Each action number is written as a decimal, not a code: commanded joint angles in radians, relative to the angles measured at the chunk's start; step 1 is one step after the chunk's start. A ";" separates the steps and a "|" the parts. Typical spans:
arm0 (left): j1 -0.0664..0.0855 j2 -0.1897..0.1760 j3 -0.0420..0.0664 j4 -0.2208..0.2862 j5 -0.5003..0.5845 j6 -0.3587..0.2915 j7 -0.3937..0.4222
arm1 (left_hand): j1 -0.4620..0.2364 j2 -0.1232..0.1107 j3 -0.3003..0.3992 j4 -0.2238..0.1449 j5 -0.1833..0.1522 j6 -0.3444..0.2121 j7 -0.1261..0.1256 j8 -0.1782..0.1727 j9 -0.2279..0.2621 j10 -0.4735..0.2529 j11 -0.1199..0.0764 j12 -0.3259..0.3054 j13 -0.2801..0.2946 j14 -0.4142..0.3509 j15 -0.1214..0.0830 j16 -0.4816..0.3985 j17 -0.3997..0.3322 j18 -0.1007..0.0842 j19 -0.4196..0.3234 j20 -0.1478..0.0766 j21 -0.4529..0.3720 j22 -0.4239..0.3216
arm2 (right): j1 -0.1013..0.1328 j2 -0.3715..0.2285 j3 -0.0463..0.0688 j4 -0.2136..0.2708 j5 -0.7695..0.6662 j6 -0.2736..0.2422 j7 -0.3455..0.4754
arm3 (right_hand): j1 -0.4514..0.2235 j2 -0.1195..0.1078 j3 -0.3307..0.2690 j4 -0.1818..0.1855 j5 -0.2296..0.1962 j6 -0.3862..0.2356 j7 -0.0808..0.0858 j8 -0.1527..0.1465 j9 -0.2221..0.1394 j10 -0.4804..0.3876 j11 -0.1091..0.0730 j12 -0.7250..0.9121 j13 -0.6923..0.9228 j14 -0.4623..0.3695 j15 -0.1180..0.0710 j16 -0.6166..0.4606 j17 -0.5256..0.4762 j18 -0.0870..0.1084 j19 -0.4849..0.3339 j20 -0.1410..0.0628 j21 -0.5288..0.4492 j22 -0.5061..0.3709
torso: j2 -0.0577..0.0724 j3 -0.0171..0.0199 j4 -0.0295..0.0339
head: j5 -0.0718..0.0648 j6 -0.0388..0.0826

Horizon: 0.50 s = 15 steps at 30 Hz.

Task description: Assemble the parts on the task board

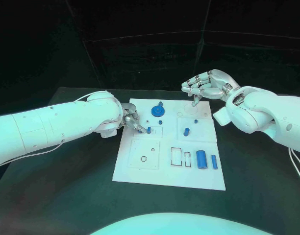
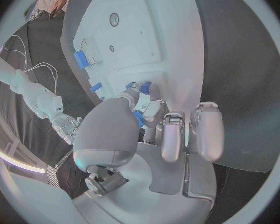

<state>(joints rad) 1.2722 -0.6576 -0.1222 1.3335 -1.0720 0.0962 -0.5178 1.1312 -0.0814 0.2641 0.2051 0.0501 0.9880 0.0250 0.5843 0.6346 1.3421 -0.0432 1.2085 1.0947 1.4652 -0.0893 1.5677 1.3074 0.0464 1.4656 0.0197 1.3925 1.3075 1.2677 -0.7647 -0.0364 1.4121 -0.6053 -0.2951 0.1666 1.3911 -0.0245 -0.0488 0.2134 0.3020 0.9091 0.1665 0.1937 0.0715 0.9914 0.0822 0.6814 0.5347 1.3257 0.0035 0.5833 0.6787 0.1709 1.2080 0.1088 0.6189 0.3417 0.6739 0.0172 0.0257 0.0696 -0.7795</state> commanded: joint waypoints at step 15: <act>0.001 0.012 0.000 -0.032 -0.007 0.000 -0.009 | -0.009 0.024 -0.058 0.028 0.001 0.002 0.002 -0.002 -0.002 0.002 0.003 0.005 0.001 0.106 -0.007 0.003 0.263 0.003 0.029 -0.006 0.006 0.067 | 0.002 -0.001 0.001 0.006 -0.001 -0.003 0.006 | 0.009 0.000 -0.005 0.002 0.004 -0.005 0.000 0.006 0.001 -0.010 0.001 0.007 -0.003 0.002 0.002 -0.007 0.002 0.012 0.008 -0.002 -0.007 -0.002 | 0.000 -0.0011 0.0006 | -0.004 0.001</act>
<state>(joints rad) 1.2722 -0.6465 -0.1225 1.3043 -1.0727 0.0978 -0.5198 1.1201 -0.0662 0.2136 0.2332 0.0501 0.9880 0.0249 0.5843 0.6337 1.3419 -0.0431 1.2085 1.0954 1.4652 -0.0893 1.5677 1.3074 0.0465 1.4656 0.0198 1.3923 1.3075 1.2678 -0.7650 -0.0364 1.4147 -0.6053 -0.2952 0.1658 1.3911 -0.0245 -0.0488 0.2134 0.3020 0.9090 0.1665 0.1937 0.0714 0.9878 0.0858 0.6814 0.5332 1.3258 0.0035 0.5833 0.6796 0.1709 1.2080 0.1087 0.6188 0.3418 0.6738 0.0163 0.0257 0.0658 -0.7785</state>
